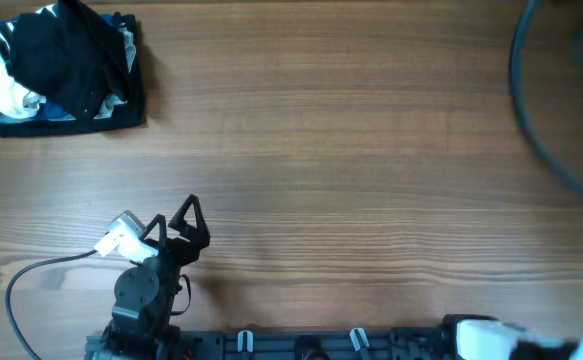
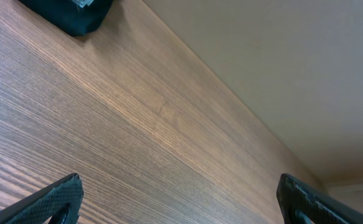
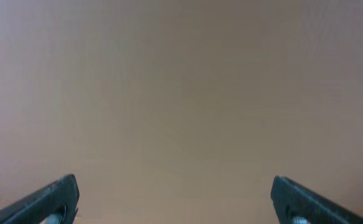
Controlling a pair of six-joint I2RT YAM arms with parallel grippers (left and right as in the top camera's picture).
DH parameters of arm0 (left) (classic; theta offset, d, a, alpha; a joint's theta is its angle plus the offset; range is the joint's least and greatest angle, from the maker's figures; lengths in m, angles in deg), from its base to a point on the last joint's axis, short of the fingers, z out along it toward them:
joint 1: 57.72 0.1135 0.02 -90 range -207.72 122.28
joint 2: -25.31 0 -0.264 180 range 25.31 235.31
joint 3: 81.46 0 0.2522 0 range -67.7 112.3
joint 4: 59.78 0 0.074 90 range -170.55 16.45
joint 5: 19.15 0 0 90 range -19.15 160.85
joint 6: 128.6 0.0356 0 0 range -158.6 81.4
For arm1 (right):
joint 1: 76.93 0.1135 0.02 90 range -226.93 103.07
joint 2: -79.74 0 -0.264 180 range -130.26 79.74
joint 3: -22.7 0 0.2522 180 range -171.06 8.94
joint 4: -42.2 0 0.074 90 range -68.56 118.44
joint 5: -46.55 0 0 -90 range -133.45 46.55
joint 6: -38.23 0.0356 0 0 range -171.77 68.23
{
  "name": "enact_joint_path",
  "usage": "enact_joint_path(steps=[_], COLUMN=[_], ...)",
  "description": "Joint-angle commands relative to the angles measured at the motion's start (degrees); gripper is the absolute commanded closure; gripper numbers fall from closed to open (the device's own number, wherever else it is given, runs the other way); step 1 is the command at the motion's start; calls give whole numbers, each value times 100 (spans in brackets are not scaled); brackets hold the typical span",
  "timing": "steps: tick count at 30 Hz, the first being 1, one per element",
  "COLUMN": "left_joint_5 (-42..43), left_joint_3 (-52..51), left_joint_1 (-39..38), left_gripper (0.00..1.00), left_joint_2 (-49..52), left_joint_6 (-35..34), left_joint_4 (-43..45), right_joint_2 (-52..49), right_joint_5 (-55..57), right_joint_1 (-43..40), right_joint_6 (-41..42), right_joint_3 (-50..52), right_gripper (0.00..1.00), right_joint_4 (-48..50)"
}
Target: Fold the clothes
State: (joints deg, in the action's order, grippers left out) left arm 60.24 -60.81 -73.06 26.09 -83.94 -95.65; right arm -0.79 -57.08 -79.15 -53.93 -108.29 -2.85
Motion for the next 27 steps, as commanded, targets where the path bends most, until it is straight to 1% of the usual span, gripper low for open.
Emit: enact_joint_path(steps=[1,4,10,13,15,19,21,24,27], left_joint_5=[-33,-33,-33,-33,-33,-33,-33,-33,-33], left_joint_3=[-26,-26,-26,-26,-26,-26,-26,-26,-26], left_joint_1=[-31,-31,-31,-31,-31,-31,-31,-31,-31], left_gripper=[0,0,0,0,0,0,0,0,0], left_joint_2=[-57,-57,-57,-57,-57,-57,-57,-57,-57], left_joint_6=[-11,-11,-11,-11,-11,-11,-11,-11,-11], left_joint_4=[20,20,20,20,20,17,20,20,20], right_joint_2=[1023,1834,2931,3248,3541,3993,4155,4529,4977], right_joint_5=[120,116,118,114,118,116,116,116,116], right_joint_1=[37,39,39,39,39,39,39,39,39], right_joint_6=[66,87,236,240,365,385,387,387,382], right_joint_3=[1825,3453,6441,7606,8577,9947,10345,10856,11219], right_gripper=[0,0,0,0,0,0,0,0,0], right_joint_4=[960,2144,4618,5668,6581,7768,7989,8019,7665])
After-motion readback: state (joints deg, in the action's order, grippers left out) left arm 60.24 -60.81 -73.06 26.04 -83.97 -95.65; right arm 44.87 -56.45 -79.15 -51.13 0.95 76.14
